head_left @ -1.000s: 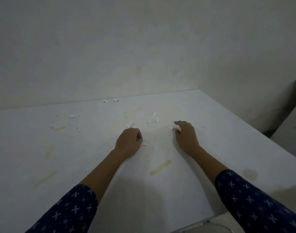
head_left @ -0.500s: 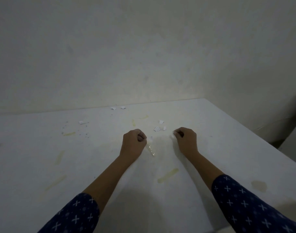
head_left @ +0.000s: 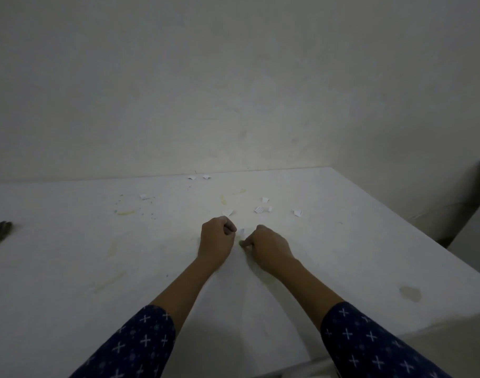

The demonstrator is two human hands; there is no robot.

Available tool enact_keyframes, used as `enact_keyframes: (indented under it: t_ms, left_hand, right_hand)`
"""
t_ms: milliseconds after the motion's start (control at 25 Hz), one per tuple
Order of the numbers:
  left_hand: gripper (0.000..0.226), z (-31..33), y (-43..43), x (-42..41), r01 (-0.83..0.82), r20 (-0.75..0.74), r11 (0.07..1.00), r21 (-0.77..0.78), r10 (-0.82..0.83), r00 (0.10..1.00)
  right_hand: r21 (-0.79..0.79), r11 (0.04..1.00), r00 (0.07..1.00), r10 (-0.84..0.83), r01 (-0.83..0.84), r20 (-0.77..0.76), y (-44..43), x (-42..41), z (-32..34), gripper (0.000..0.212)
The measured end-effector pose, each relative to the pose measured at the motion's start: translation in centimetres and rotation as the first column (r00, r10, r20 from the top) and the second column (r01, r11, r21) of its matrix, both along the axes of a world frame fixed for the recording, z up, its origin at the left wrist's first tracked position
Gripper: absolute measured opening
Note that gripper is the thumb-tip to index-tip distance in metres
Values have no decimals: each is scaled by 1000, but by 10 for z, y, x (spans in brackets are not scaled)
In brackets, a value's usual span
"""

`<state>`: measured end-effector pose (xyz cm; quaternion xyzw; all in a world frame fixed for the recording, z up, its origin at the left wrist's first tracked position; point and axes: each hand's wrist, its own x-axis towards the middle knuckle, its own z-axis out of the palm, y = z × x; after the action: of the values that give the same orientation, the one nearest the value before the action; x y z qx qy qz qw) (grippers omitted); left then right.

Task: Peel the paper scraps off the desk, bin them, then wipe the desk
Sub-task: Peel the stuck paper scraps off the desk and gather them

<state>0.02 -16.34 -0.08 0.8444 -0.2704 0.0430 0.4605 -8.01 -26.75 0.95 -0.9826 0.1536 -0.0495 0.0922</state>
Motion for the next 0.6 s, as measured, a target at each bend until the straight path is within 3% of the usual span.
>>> enact_keyframes:
  t_ms: [200, 280, 480, 600]
  left_hand:
    - [11, 2, 11, -1, -41, 16, 998, -49, 42, 999]
    - [13, 5, 20, 0, -46, 12, 998, -40, 46, 999]
    - [17, 10, 49, 1, -40, -5, 999, -29, 39, 999]
    - [19, 15, 71, 1, -68, 0, 996, -57, 68, 998]
  right_hand:
    - [26, 999, 999, -33, 34, -17, -4, -3, -5, 34]
    - [125, 991, 999, -47, 43, 28, -5, -3, -9, 33]
    - [424, 904, 898, -230, 55, 374, 3, 0, -9, 26]
    - [615, 788, 865, -285, -34, 413, 24, 3, 3, 13]
